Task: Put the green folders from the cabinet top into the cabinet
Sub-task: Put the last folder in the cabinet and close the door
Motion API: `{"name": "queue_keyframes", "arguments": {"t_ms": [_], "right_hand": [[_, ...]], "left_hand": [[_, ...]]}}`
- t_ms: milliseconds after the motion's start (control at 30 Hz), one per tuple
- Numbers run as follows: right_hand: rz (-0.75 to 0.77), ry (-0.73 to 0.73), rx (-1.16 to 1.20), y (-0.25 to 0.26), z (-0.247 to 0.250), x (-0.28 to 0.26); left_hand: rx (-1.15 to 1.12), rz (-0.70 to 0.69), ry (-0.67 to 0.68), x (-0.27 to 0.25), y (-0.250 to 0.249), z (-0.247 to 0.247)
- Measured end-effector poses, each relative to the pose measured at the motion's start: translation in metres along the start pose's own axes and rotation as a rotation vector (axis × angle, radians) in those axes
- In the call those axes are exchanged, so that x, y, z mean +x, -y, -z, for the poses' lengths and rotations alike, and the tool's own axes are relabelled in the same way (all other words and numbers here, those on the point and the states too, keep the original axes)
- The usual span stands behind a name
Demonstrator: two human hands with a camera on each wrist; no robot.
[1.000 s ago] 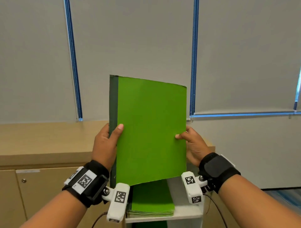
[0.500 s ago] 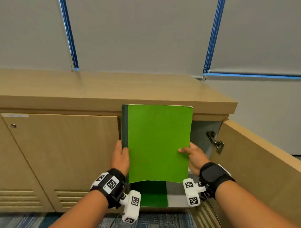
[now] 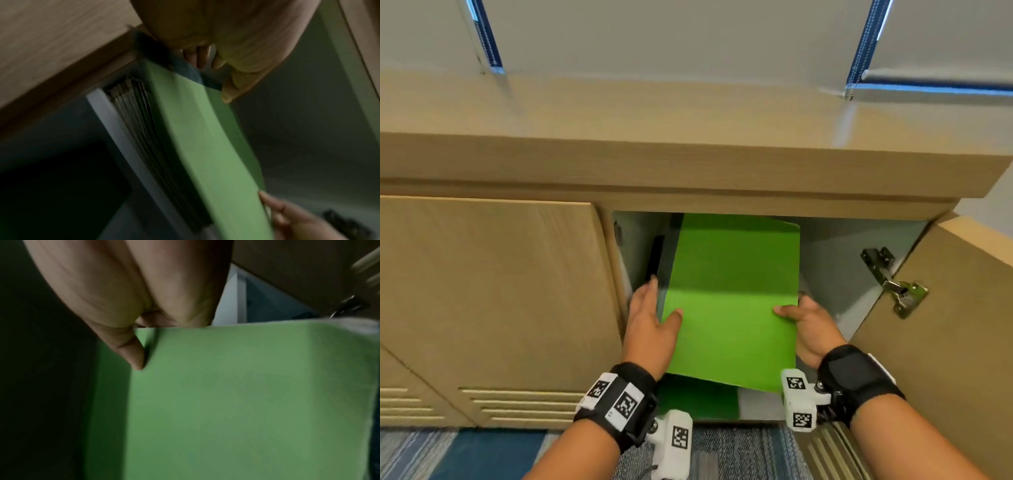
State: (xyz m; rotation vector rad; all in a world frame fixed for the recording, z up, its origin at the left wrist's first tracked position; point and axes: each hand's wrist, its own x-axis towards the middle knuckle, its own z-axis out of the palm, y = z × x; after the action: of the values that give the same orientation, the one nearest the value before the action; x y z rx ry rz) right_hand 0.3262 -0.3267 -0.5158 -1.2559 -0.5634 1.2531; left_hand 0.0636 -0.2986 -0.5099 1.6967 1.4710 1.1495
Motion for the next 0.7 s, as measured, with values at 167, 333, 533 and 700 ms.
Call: {"name": "queue_keyframes", "arguments": {"t_ms": [167,333,533,700], "right_hand": [[0.112,-0.077,0.005,0.008,-0.01,0.019],[0.122,-0.104,-0.019,-0.01,-0.006,0.039],[0.159,-0.077,-0.068,-0.016,-0.018,0.065],[0.186,-0.061,-0.232,-0.022,-0.022,0.08]], "left_hand": [[0.544,-0.376,0.282,-0.011,0.002,-0.009],[0.875,-0.418,0.608,-0.001,0.018,-0.021],[0.91,-0.371,0.558,0.019,0.03,-0.026],[0.934,-0.316,0.541,0.032,0.033,-0.035]]}}
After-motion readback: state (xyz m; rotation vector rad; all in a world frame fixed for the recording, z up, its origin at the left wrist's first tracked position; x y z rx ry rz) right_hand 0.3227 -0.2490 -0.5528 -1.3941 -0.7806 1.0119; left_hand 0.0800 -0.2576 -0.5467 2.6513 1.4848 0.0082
